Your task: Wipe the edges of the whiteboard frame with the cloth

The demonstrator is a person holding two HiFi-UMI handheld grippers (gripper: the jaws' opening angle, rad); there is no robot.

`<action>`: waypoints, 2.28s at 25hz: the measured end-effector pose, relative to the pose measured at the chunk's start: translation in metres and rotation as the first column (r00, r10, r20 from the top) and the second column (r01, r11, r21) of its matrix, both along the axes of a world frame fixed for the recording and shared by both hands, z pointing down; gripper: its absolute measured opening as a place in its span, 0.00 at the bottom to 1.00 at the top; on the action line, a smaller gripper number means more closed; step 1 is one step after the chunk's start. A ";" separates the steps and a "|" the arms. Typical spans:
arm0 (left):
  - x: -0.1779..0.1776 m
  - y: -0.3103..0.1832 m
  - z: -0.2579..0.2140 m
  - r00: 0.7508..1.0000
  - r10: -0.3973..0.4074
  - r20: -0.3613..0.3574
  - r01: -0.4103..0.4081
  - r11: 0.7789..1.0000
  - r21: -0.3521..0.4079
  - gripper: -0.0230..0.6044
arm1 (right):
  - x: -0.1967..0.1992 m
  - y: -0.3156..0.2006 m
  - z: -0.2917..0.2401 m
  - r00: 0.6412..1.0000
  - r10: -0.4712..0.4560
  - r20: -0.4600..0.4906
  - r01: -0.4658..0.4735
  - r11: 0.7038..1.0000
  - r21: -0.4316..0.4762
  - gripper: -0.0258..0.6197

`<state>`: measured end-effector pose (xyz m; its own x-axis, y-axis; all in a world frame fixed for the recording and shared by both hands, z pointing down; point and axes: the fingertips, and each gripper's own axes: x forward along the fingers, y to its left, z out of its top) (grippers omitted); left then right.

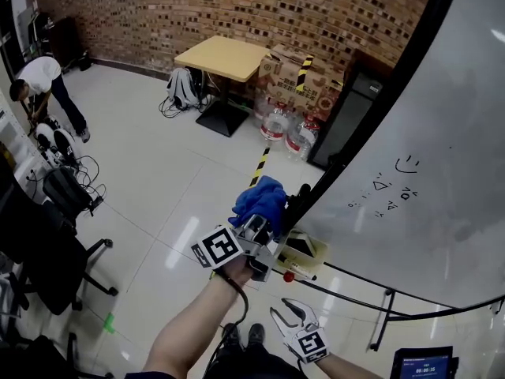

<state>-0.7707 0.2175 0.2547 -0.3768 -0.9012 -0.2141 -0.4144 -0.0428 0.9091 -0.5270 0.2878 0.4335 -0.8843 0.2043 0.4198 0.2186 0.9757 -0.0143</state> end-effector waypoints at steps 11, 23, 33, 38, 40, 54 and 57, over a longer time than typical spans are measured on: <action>-0.004 0.002 -0.068 0.972 -0.004 0.235 0.032 0.993 -0.115 0.30 | -0.007 -0.030 -0.049 0.992 0.108 0.072 -0.112 0.992 0.056 0.28; 0.016 -0.010 -0.123 0.904 0.068 0.422 0.006 0.985 -0.172 0.30 | 0.017 -0.060 -0.070 0.968 0.237 0.083 -0.241 0.970 0.040 0.27; 0.022 -0.030 -0.148 0.872 0.123 0.474 -0.020 0.976 -0.217 0.30 | 0.012 -0.122 -0.183 0.899 0.299 0.320 -0.355 0.925 0.132 0.21; 0.022 -0.033 -0.160 0.854 0.119 0.507 -0.004 0.975 -0.222 0.30 | -0.012 -0.121 -0.230 0.874 0.250 0.417 -0.347 0.921 0.175 0.13; 0.022 -0.031 -0.169 0.845 0.114 0.523 0.001 0.977 -0.215 0.30 | -0.029 -0.112 -0.251 0.868 0.221 0.444 -0.331 0.925 0.188 0.10; 0.016 -0.031 -0.237 0.740 0.123 0.662 0.042 0.973 -0.229 0.30 | -0.099 -0.087 -0.364 0.825 0.109 0.554 -0.228 0.962 0.150 0.09; 0.015 -0.033 -0.261 0.696 0.106 0.710 0.069 0.975 -0.213 0.30 | -0.103 -0.090 -0.400 0.784 0.075 0.616 -0.229 0.958 0.175 0.09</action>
